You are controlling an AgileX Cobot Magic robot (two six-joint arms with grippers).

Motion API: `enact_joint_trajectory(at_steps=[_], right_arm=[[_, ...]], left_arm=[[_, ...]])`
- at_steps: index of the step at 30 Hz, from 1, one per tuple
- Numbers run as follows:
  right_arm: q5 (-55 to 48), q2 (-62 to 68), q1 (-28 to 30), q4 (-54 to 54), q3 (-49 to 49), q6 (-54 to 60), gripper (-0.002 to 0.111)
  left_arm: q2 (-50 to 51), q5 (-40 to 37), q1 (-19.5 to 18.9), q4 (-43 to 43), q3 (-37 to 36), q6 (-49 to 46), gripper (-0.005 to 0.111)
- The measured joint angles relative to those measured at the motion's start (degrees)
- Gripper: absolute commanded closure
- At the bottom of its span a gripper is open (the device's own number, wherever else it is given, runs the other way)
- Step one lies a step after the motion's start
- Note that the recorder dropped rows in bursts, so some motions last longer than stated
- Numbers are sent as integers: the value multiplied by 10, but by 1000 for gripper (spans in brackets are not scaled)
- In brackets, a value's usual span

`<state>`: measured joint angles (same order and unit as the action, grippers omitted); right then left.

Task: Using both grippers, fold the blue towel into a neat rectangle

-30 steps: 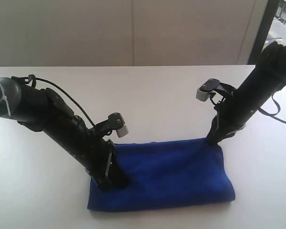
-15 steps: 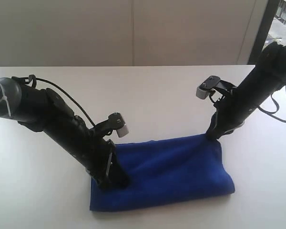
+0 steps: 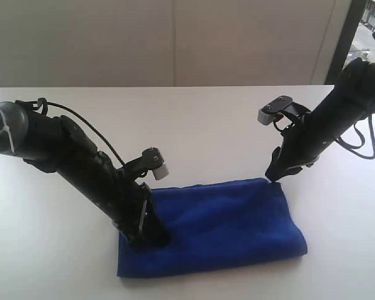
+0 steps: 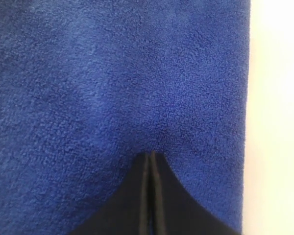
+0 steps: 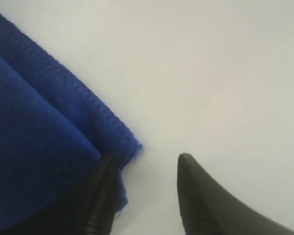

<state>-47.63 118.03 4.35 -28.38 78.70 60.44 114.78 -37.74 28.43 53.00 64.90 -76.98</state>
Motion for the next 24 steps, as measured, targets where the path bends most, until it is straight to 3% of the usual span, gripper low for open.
enact_joint_trajectory(at_steps=[5,12,24], right_arm=[[2,-43,0,-3,0,-15,72],[-64,-93,-4,-81,0,-23,108],[-101,-4,-36,-88,0,-23,108]], left_arm=[[0,0,0,0,0,0,107],[0,0,0,0,0,0,107],[0,2,0,0,0,-1,107]])
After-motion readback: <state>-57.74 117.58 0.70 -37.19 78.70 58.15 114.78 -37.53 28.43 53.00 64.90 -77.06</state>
